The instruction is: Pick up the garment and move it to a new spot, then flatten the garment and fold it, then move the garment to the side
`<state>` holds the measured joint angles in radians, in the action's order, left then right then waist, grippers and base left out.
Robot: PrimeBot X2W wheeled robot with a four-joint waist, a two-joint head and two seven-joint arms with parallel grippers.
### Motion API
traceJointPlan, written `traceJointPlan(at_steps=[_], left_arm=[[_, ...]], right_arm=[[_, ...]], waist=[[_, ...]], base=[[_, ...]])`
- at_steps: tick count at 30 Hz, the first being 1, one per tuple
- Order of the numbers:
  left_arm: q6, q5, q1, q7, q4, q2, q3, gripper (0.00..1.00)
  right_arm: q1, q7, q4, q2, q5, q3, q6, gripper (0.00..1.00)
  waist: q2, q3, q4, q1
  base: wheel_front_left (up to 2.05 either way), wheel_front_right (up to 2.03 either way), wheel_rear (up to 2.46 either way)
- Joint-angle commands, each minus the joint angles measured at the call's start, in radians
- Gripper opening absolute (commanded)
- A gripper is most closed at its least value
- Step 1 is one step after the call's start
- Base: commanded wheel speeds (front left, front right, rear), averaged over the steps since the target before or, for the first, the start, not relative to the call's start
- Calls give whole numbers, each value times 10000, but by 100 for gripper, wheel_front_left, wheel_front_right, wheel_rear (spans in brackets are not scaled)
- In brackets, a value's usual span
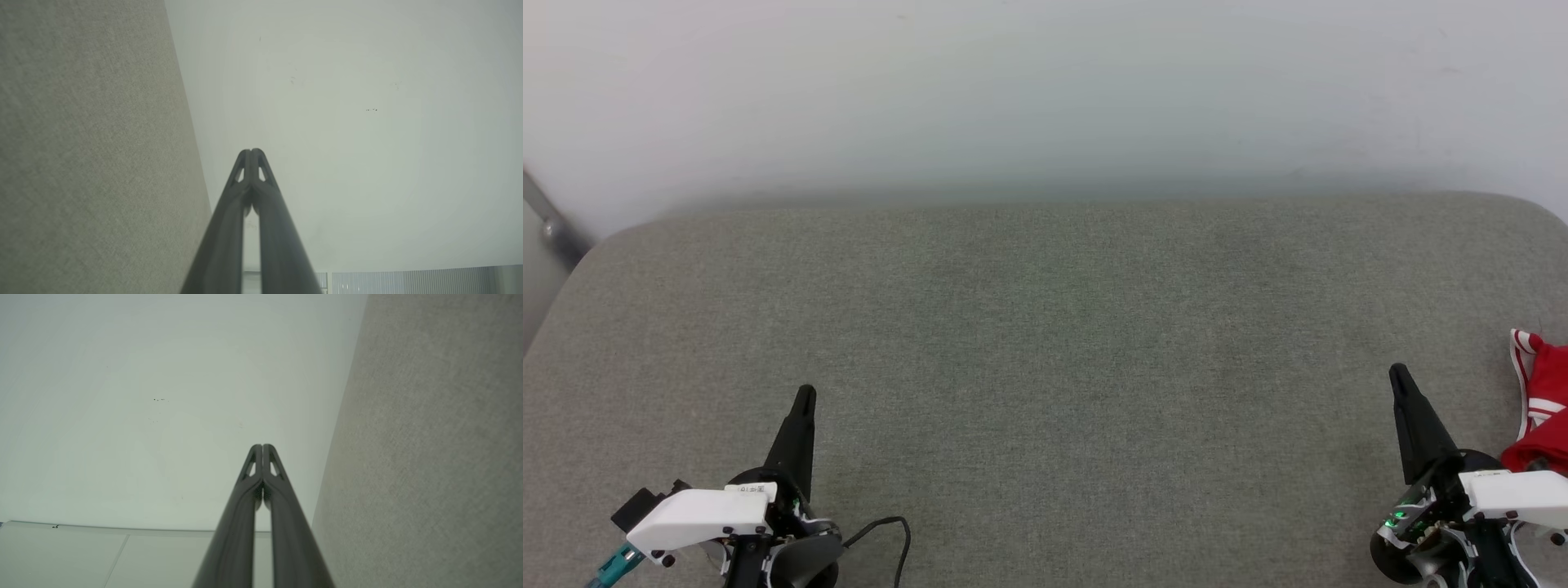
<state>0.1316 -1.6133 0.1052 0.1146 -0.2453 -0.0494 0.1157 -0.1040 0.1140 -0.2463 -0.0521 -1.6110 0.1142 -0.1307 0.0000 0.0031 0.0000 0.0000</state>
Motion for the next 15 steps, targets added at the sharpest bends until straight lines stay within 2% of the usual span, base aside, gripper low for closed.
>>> traceJointPlan(at_steps=[1, 15], left_arm=[[22, 8, 73, 19, 1, 13, 13, 0], [22, 8, 73, 19, 1, 13, 13, 0]], right_arm=[[-113, -1, -6, 40, -40, -4, 0, 0], [-113, -1, -6, 40, -40, -5, 0, 0]], waist=[[0, 0, 0, 0], [0, 0, 0, 0]], base=[[0, 0, 0], [0, 0, 0]])
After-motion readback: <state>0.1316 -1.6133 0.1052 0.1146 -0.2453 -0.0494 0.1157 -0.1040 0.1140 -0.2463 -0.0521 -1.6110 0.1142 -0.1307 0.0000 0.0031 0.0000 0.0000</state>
